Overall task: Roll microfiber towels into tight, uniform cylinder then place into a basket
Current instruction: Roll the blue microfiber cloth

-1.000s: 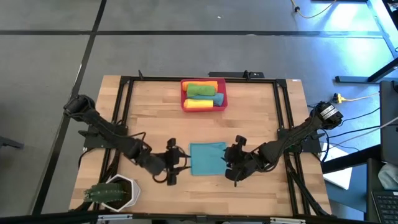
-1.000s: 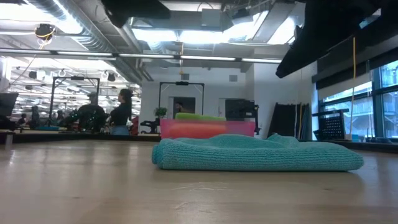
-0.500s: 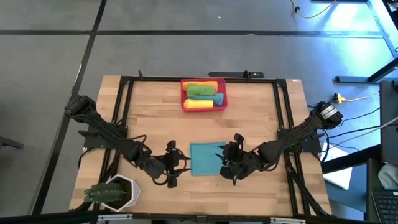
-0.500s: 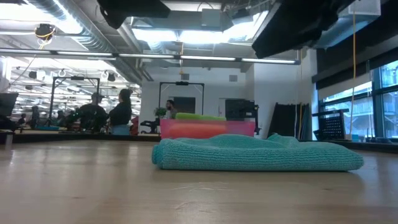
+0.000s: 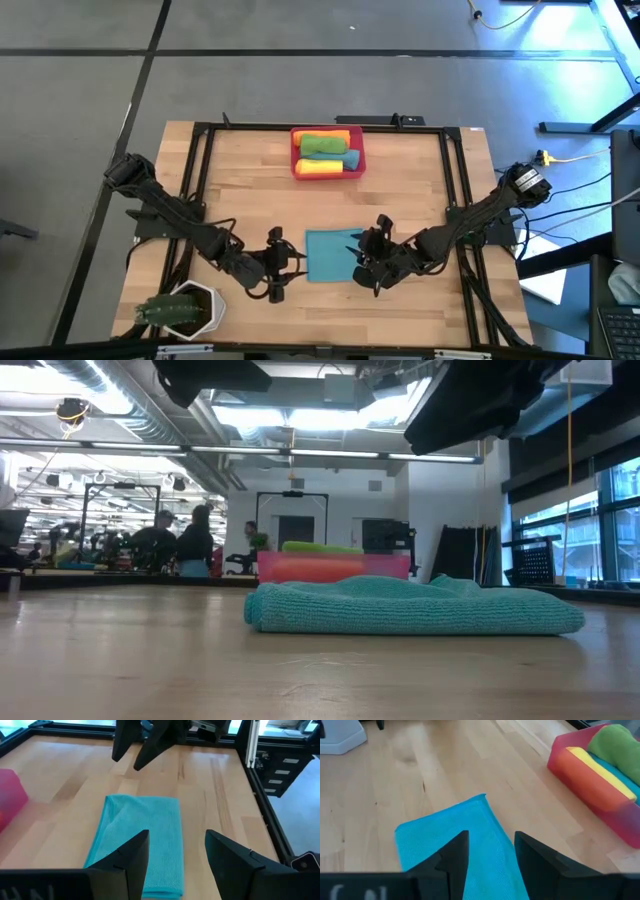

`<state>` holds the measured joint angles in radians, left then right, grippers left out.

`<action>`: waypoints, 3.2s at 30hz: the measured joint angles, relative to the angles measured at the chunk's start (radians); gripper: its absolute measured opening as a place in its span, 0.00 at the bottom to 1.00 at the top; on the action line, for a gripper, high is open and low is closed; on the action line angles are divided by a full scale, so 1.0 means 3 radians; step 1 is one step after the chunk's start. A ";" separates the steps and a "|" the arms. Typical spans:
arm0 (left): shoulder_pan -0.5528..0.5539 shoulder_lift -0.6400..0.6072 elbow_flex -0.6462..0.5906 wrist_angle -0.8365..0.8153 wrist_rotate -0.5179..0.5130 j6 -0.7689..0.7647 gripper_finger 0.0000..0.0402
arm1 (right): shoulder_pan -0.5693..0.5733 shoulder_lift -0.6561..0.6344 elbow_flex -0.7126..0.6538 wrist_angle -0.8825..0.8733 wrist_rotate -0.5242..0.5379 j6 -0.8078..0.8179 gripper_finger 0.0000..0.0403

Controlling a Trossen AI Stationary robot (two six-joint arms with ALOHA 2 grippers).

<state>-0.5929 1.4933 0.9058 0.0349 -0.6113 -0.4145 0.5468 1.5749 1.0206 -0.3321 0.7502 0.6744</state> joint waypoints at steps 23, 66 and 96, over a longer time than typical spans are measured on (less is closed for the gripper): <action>0.0062 0.0000 0.0001 0.0000 -0.0011 -0.0085 0.46 | 0.0004 0.0003 0.0000 -0.0005 -0.0006 -0.0106 0.40; -0.0152 0.0345 -0.0001 0.0021 0.0075 -0.0167 0.46 | 0.0076 0.0003 0.0000 0.0000 -0.0234 -0.0080 0.40; 0.0158 0.0632 0.0000 0.0371 0.0385 -0.0153 0.46 | 0.0520 0.0196 0.0004 0.0412 -0.1712 0.0589 0.40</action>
<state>-0.5457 1.6829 0.9058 0.1463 -0.4959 -0.4603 0.7028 1.6337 1.0218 -0.2085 0.2366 0.8509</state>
